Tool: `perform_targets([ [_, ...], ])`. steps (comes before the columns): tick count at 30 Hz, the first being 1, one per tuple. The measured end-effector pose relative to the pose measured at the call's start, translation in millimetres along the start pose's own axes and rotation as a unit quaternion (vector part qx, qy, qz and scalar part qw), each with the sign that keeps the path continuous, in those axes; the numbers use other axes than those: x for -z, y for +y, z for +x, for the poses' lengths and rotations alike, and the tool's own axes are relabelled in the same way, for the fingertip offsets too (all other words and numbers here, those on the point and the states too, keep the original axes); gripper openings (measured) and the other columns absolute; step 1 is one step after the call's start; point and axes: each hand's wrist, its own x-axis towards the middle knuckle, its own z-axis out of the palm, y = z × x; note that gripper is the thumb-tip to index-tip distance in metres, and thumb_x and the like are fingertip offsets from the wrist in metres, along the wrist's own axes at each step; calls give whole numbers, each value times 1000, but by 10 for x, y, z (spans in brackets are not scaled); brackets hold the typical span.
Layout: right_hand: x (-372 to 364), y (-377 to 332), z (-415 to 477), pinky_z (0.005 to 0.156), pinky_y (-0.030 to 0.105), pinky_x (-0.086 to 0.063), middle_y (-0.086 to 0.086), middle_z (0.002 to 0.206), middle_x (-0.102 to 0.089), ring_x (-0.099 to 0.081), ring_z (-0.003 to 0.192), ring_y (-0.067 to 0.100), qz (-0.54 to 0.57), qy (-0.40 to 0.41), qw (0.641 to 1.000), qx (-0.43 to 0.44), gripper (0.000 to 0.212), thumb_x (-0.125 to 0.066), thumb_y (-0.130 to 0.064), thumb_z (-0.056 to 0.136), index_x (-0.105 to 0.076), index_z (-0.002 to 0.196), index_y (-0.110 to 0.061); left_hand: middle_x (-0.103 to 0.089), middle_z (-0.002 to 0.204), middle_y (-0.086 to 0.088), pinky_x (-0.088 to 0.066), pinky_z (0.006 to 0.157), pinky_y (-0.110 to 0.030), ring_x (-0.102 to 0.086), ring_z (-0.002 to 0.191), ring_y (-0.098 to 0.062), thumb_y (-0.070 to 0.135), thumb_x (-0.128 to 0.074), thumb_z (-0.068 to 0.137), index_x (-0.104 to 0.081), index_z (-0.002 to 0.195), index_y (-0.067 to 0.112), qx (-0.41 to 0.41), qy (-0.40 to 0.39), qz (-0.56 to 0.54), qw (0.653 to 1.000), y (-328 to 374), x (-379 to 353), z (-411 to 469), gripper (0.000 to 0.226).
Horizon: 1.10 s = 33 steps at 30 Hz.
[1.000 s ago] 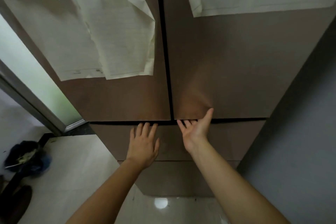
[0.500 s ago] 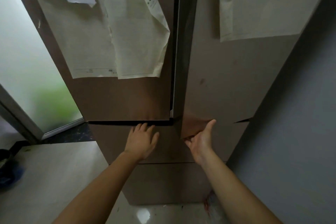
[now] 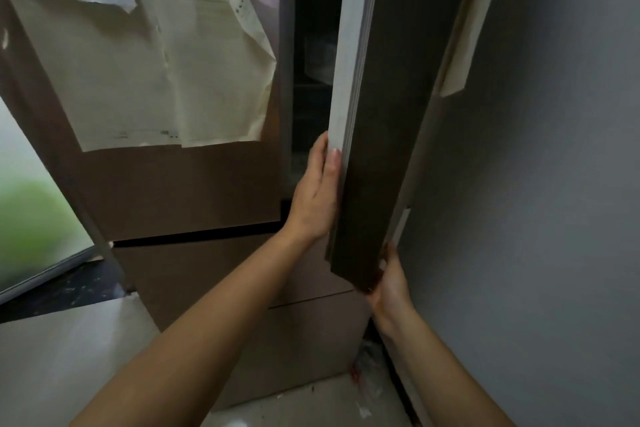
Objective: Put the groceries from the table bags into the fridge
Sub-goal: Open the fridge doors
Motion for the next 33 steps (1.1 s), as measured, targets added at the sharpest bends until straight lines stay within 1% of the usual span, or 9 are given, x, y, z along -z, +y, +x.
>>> perform_targets([
  [1, 122, -10, -47, 92, 44, -55, 2, 118, -70, -67, 109, 24, -11, 11, 1000, 14, 39, -41, -57, 101, -58, 127, -34, -46, 130, 25, -44, 87, -7, -50, 111, 20, 51, -33, 103, -28, 148, 31, -14, -4, -1, 1000, -26, -120, -69, 49],
  [4, 434, -120, -233, 77, 37, -56, -1, 121, -68, -64, 110, 21, -27, 70, 996, 55, 29, -38, -50, 105, -57, 125, -40, -62, 118, 11, -52, 80, -18, -62, 105, 2, 37, -47, 103, -47, 137, 21, -41, -17, -15, 999, -54, -438, -210, 37],
  [7, 807, -286, -347, 104, 47, -48, -4, 142, -56, -54, 128, 22, -15, 134, 986, 94, 56, -38, -63, 100, -45, 147, -33, -67, 109, 5, -55, 79, -23, -65, 100, -3, 35, -54, 101, -59, 120, 17, -46, -61, 11, 997, 24, -750, -235, 27],
  [10, 1145, -502, -403, 121, 45, -29, -6, 154, -43, -43, 140, 14, -65, 171, 972, 149, 98, -42, -91, 77, -37, 154, -30, -67, 97, 4, -55, 71, -25, -64, 87, -4, 36, -52, 102, -62, 109, 15, -67, -115, 57, 989, 160, -1100, -258, 24],
  [13, 1395, -782, -491, 121, 34, -24, -10, 154, -34, -32, 144, 13, -115, 164, 958, 203, 64, -40, -52, 103, -26, 158, -23, -63, 87, 2, -55, 72, -35, -61, 81, -11, 41, -49, 102, -59, 98, 13, -78, -143, 105, 981, 227, -1502, -211, 29],
  [15, 1605, -951, -477, 120, 34, -25, -5, 157, -33, -31, 146, 16, -180, 152, 945, 226, 58, -42, -33, 107, -20, 160, -23, -63, 86, -3, -55, 75, -45, -61, 82, -18, 47, -49, 101, -58, 96, 12, -79, -140, 132, 978, 246, -1796, -145, 36],
  [20, 2122, -1147, -45, 119, 46, -32, -7, 159, -36, -37, 144, 13, -279, 84, 929, 227, 79, -57, -52, 90, -19, 158, -37, -56, 74, 1, -50, 66, -40, -58, 71, -19, 44, -52, 100, -49, 81, 23, -66, -106, 172, 977, 362, -2463, 23, 28],
  [27, 2465, -1357, 580, 118, 53, -33, -10, 162, -30, -32, 148, 17, -293, 21, 932, 210, 88, -57, -52, 79, -14, 156, -47, -58, 77, 5, -57, 81, -52, -61, 77, -17, 39, -55, 100, -56, 88, 27, -32, -100, 153, 983, 359, -2908, 234, 17],
  [33, 2525, -1481, 687, 116, 51, -37, -6, 158, -38, -39, 144, 18, -302, 28, 927, 220, 82, -55, -44, 82, -21, 157, -36, -63, 92, -1, -55, 86, -53, -63, 92, -23, 36, -52, 102, -60, 108, 14, 0, -102, 152, 983, 283, -3081, 352, 24],
])
